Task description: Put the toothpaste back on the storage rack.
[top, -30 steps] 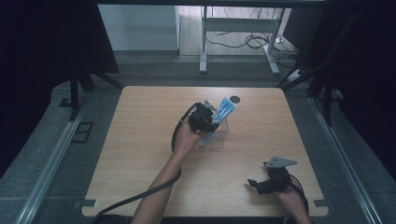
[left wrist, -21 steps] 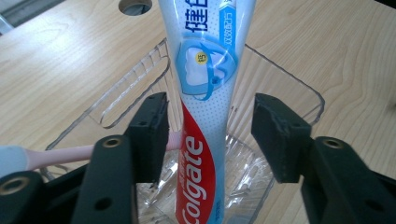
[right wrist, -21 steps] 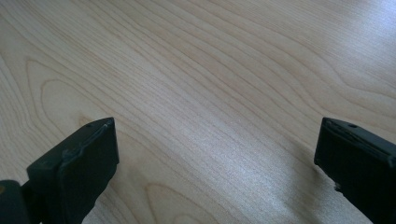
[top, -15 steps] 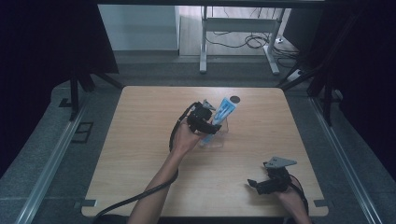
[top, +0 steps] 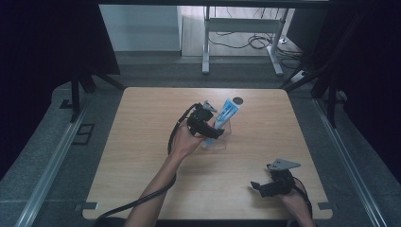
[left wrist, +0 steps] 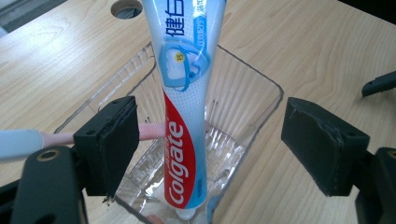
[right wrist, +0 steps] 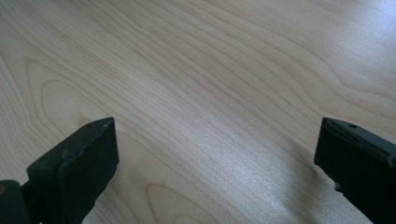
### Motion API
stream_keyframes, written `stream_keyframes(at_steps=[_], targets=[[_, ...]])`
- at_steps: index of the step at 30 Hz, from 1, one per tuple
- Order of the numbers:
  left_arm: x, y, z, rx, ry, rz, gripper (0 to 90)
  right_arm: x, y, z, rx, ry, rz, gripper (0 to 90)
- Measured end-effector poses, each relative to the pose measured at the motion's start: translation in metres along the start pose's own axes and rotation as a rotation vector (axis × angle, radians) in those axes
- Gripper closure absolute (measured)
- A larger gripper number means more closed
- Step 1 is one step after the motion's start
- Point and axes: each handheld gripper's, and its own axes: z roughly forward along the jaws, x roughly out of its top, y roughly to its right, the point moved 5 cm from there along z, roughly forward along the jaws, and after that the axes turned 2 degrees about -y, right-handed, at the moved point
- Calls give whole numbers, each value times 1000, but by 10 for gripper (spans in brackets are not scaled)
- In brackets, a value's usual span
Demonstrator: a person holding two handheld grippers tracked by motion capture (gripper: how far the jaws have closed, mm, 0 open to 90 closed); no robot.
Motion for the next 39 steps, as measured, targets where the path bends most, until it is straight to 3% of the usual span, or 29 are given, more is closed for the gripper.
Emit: stream_keyframes(at_steps=[7,24,39], targets=[[-4,2,-6,-14,10,-12,142,0,0,0,-1,-2,-2,0],[-17,5,-16,-12,6,0,143,0,-1,1,-1,-3,-1,0],[-31,8,-28,-8,44,9,132,1,-2,0,-5,1,-5,0]])
